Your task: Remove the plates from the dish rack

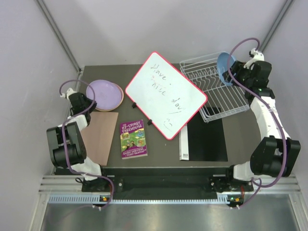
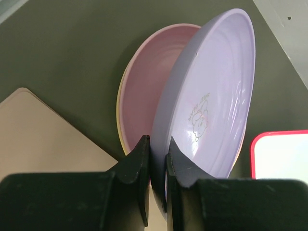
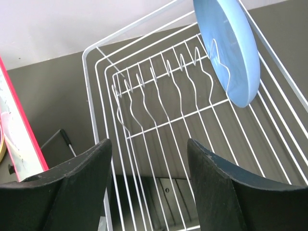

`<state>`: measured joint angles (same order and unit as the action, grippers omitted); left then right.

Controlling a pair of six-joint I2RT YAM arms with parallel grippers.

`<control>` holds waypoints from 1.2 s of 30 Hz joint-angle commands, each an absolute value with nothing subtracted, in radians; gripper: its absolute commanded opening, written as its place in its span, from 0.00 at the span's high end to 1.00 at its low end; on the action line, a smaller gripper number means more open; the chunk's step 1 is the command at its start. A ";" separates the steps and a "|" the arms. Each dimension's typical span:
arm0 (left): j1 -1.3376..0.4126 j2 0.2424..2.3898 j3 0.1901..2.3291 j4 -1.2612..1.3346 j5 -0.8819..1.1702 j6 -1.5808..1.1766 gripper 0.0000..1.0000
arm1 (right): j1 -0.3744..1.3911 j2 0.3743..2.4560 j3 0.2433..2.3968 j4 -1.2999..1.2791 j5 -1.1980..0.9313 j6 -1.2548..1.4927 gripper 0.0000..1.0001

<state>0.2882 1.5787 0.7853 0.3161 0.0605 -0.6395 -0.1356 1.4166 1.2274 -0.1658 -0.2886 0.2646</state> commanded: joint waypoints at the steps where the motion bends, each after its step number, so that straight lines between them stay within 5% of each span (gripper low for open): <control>1: 0.291 1.614 0.819 0.423 0.113 -0.663 0.76 | -0.149 1.433 1.292 -0.132 -0.287 0.259 0.36; 3: 0.291 1.629 0.827 0.414 0.126 -0.664 0.51 | -0.147 1.445 1.299 -0.132 -0.285 0.258 0.36; 4: 0.293 1.629 0.827 0.413 0.129 -0.663 0.28 | -0.149 1.451 1.308 -0.135 -0.284 0.255 0.36; 9: 0.291 1.608 0.837 0.385 0.124 -0.634 0.01 | -0.149 1.489 1.342 -0.161 -0.221 0.218 0.36; 19: 0.288 1.473 0.865 0.314 0.155 -0.620 0.01 | -0.149 1.672 1.524 -0.215 0.063 0.069 0.34; 29: 0.141 1.414 0.994 0.195 0.238 -0.526 0.01 | -0.127 1.891 1.730 -0.250 0.106 -0.182 0.36; 34: 0.115 1.407 0.957 0.264 0.239 -0.555 0.01 | -0.112 1.963 1.770 -0.219 0.207 -0.302 0.40; 36: 0.110 1.411 0.954 0.267 0.242 -0.555 0.01 | -0.110 1.980 1.782 -0.218 0.210 -0.322 0.51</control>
